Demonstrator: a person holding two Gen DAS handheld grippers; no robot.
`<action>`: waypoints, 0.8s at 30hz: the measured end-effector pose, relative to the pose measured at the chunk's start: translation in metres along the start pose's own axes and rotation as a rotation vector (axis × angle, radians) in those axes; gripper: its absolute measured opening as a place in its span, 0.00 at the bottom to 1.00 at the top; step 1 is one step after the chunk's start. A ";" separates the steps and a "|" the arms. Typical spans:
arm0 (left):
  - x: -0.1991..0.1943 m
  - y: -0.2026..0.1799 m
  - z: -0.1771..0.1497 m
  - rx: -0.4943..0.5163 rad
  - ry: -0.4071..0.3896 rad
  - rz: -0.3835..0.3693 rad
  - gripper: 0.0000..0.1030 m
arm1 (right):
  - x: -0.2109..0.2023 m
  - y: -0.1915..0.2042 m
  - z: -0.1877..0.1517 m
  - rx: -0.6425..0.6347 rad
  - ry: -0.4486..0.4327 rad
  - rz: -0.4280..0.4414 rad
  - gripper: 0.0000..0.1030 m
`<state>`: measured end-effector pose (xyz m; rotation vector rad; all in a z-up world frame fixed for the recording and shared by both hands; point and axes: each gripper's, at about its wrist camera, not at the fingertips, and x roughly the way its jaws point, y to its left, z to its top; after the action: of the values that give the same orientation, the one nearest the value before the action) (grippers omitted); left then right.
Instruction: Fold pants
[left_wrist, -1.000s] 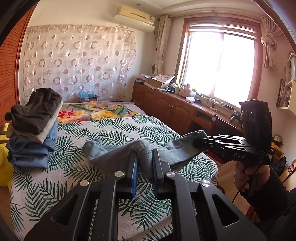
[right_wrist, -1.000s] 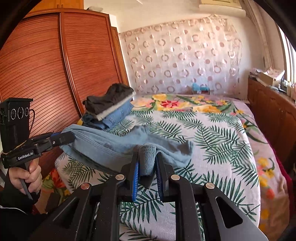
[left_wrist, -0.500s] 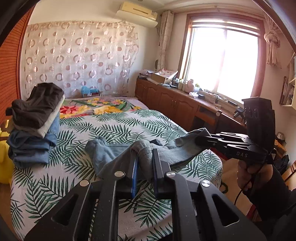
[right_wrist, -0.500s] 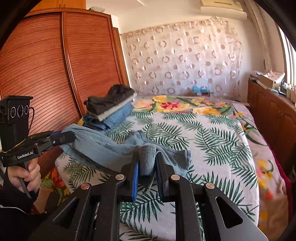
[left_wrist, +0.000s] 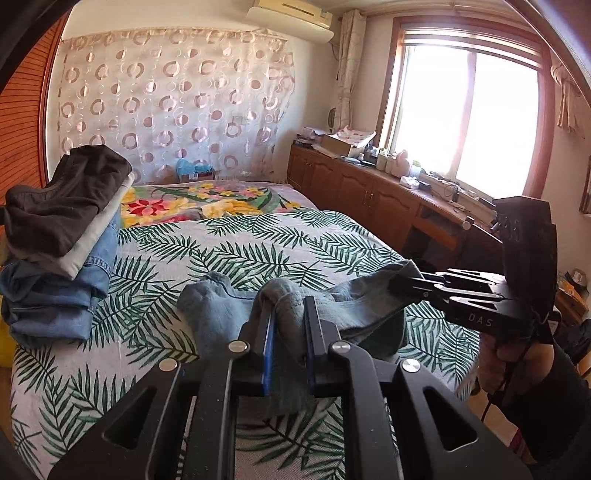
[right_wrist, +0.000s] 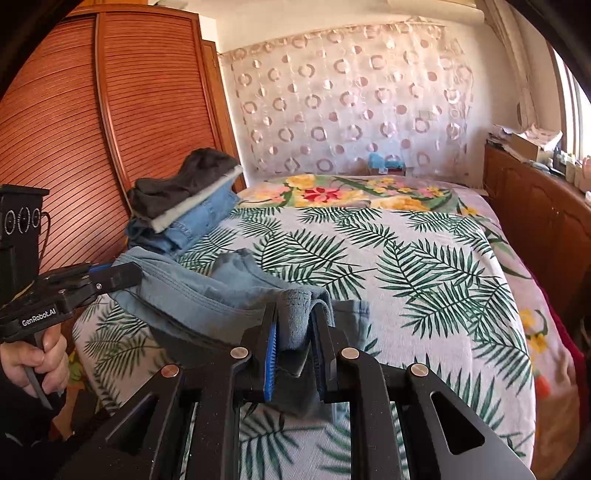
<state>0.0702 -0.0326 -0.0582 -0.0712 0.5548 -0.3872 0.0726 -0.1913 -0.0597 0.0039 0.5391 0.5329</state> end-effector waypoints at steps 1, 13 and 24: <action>0.002 0.001 0.001 0.000 0.001 0.001 0.14 | 0.004 0.000 0.002 0.001 0.002 -0.004 0.16; 0.028 0.005 -0.004 0.017 0.078 0.052 0.15 | 0.035 0.009 0.012 -0.014 0.059 -0.027 0.16; 0.028 0.016 -0.009 -0.017 0.076 0.071 0.44 | 0.040 0.005 0.013 -0.012 0.082 -0.024 0.16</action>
<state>0.0932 -0.0281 -0.0825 -0.0531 0.6336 -0.3174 0.1055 -0.1658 -0.0672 -0.0357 0.6154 0.5145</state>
